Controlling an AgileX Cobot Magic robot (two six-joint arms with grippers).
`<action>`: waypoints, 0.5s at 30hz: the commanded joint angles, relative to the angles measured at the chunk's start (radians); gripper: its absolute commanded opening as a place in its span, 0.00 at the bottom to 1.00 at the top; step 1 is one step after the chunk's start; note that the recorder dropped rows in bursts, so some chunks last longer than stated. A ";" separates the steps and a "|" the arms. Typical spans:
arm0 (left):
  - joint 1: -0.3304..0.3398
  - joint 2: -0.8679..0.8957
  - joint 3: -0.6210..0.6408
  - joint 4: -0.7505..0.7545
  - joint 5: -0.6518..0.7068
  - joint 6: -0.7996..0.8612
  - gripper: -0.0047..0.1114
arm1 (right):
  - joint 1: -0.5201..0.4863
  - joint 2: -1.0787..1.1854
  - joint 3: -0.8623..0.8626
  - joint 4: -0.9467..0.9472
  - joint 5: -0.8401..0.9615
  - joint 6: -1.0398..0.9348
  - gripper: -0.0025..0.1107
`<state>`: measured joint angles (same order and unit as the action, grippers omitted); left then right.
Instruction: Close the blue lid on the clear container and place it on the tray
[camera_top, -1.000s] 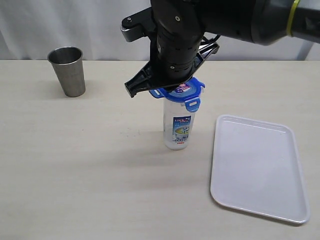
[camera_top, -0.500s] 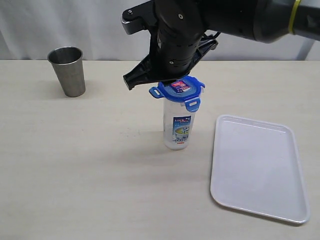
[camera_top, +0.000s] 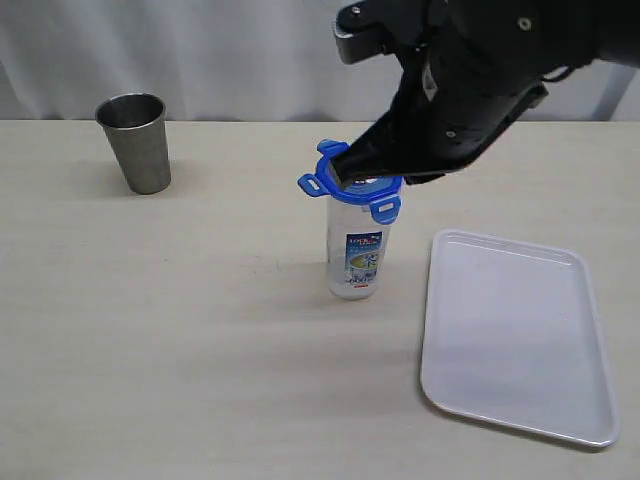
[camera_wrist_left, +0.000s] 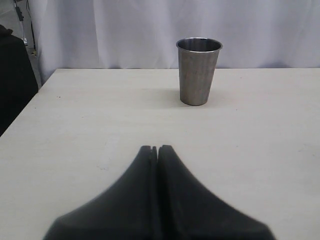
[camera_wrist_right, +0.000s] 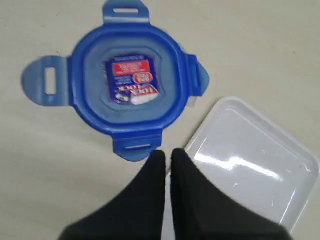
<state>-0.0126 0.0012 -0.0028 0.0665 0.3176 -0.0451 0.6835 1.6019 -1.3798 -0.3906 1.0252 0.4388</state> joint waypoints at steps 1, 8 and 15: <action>0.000 -0.001 0.003 0.004 -0.008 -0.001 0.11 | -0.085 -0.022 0.131 0.065 -0.128 -0.014 0.06; 0.000 -0.001 0.003 0.004 -0.008 -0.001 0.11 | -0.093 -0.022 0.241 0.069 -0.336 -0.024 0.06; 0.000 -0.001 0.003 0.004 -0.008 -0.001 0.11 | -0.089 -0.022 0.241 0.094 -0.366 -0.024 0.06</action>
<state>-0.0126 0.0012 -0.0028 0.0685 0.3176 -0.0451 0.5961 1.5889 -1.1417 -0.3089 0.6679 0.4280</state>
